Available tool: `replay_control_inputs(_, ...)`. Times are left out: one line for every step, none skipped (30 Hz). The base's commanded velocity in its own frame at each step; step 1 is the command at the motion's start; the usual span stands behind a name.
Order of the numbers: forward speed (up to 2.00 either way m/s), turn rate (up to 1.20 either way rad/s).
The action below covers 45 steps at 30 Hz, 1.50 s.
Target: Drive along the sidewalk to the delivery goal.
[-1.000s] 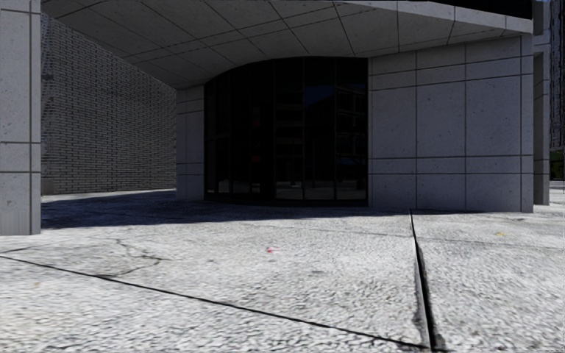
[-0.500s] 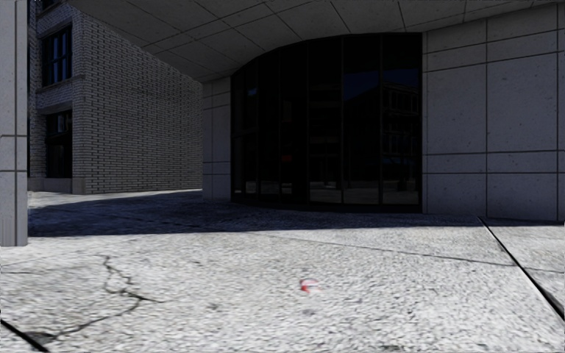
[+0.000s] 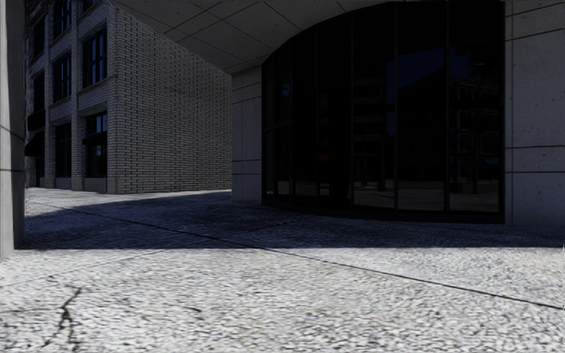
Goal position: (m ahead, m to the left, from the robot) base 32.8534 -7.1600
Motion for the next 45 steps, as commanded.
replay_control_inputs(2.0,0.4)
replay_control_inputs(2.0,0.4)
replay_control_inputs(2.0,0.4)
replay_control_inputs(2.0,0.4)
replay_control_inputs(2.0,0.4)
replay_control_inputs(2.0,0.41)
replay_control_inputs(2.0,0.41)
replay_control_inputs(2.0,0.41)
replay_control_inputs(2.0,0.41)
replay_control_inputs(2.0,0.41)
replay_control_inputs(2.0,0.41)
replay_control_inputs(2.0,0.41)
replay_control_inputs(2.0,0.41)
replay_control_inputs(2.0,0.41)
replay_control_inputs(2.0,0.41)
replay_control_inputs(2.0,0.41)
replay_control_inputs(2.0,0.41)
replay_control_inputs(2.0,0.41)
replay_control_inputs(2.0,0.41)
replay_control_inputs(2.0,0.41)
replay_control_inputs(2.0,0.41)
replay_control_inputs(2.0,0.41)
replay_control_inputs(2.0,0.41)
replay_control_inputs(2.0,0.41)
replay_control_inputs(2.0,0.41)
replay_control_inputs(2.0,0.41)
replay_control_inputs(2.0,0.41)
replay_control_inputs(2.0,0.41)
replay_control_inputs(2.0,0.41)
replay_control_inputs(2.0,0.41)
replay_control_inputs(2.0,0.41)
replay_control_inputs(2.0,0.41)
replay_control_inputs(2.0,0.41)
replay_control_inputs(2.0,0.41)
replay_control_inputs(2.0,0.41)
replay_control_inputs(2.0,0.41)
replay_control_inputs(2.0,0.41)
replay_control_inputs(2.0,0.41)
replay_control_inputs(2.0,0.41)
replay_control_inputs(2.0,0.41)
replay_control_inputs(2.0,0.41)
replay_control_inputs(2.0,0.41)
replay_control_inputs(2.0,0.41)
replay_control_inputs(2.0,0.41)
replay_control_inputs(2.0,0.27)
